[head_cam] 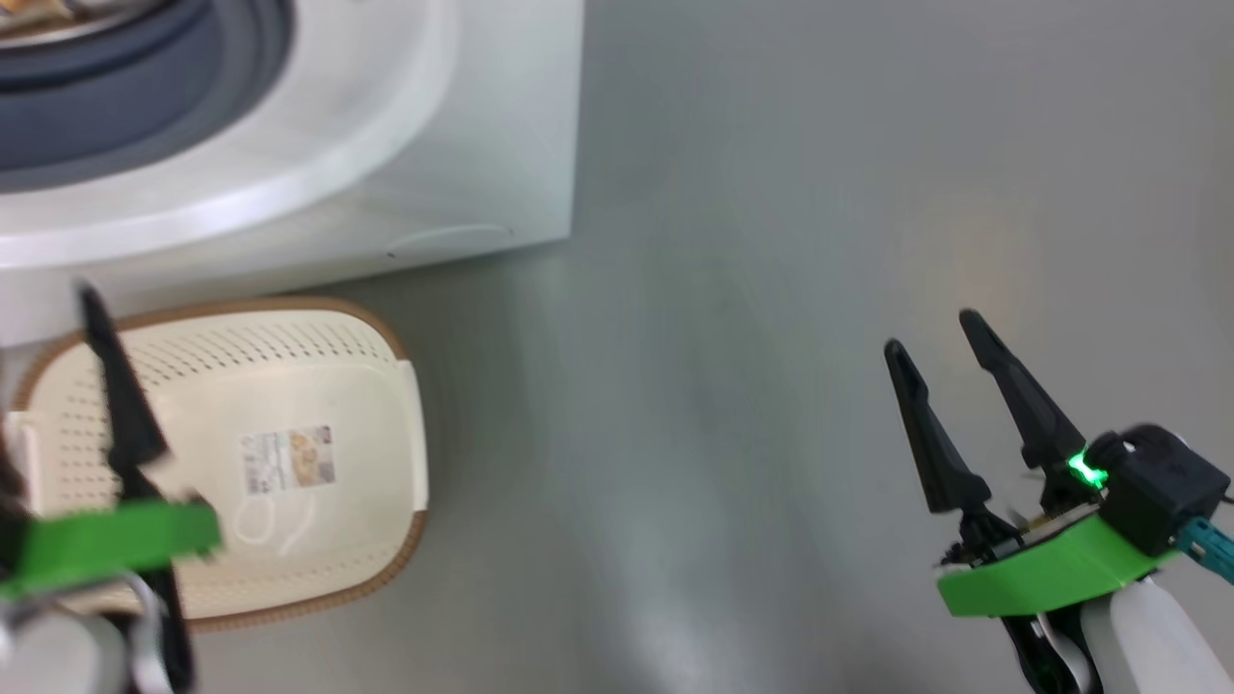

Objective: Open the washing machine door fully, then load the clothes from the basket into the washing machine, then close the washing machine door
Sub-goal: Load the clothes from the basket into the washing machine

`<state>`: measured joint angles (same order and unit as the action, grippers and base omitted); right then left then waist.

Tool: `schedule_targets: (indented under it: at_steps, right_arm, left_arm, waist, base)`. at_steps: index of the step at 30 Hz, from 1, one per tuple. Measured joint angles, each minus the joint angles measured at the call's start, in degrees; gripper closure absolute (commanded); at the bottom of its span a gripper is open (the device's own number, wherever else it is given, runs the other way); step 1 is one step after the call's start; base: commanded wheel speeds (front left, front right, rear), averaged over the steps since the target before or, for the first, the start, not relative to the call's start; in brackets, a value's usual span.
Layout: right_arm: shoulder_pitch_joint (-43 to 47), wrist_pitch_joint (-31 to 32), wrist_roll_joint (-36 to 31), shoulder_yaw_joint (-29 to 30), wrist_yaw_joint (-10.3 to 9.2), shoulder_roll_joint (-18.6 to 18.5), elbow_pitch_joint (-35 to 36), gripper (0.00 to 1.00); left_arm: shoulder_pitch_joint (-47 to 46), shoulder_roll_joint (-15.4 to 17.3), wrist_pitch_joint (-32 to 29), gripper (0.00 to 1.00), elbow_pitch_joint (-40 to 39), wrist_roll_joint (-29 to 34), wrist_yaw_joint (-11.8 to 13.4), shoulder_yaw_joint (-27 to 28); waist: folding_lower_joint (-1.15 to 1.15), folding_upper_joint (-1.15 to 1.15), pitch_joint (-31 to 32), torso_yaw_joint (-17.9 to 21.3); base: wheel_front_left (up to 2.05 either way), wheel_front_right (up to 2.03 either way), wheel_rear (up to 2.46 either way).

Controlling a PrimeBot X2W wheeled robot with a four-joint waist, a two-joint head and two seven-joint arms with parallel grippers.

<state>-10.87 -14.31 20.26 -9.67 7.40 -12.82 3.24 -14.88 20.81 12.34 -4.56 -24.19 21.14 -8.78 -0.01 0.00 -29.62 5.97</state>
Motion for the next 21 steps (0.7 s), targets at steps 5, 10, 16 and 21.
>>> schedule_targets:
  at_steps: [5,10,16,21]
  right_arm:
    - [2.77,0.00,-0.43,1.27,0.00,-0.25,-0.52,0.00]
    - [5.12,0.00,-0.73,1.49,0.00,-0.24,-0.94,0.00]
    - [8.58,0.00,-1.16,1.71,0.00,-0.10,-1.37,0.00]
    - [11.06,0.00,-2.57,2.26,0.00,0.19,-1.56,0.00]
  left_arm:
    - [6.86,-2.80,0.44,0.00,-3.07,0.29,0.36,-3.25]
    - [12.05,-3.76,1.23,0.00,-4.42,0.45,0.82,-4.90]
    - [15.93,-4.45,1.43,0.00,-4.45,1.41,0.29,-7.39]
    - [18.43,-4.79,1.45,0.00,-3.79,1.41,-0.79,-8.78]
  waist:
    - [0.00,0.00,3.27,-1.54]
    - [0.00,0.00,6.52,-3.08]
    - [0.00,0.00,10.72,-4.63]
    - [0.00,0.00,14.38,-5.47]
  base:
    - [0.00,0.00,0.00]
    - [0.00,0.00,0.00]
    - [0.00,0.00,0.00]
    - [0.00,0.00,0.00]
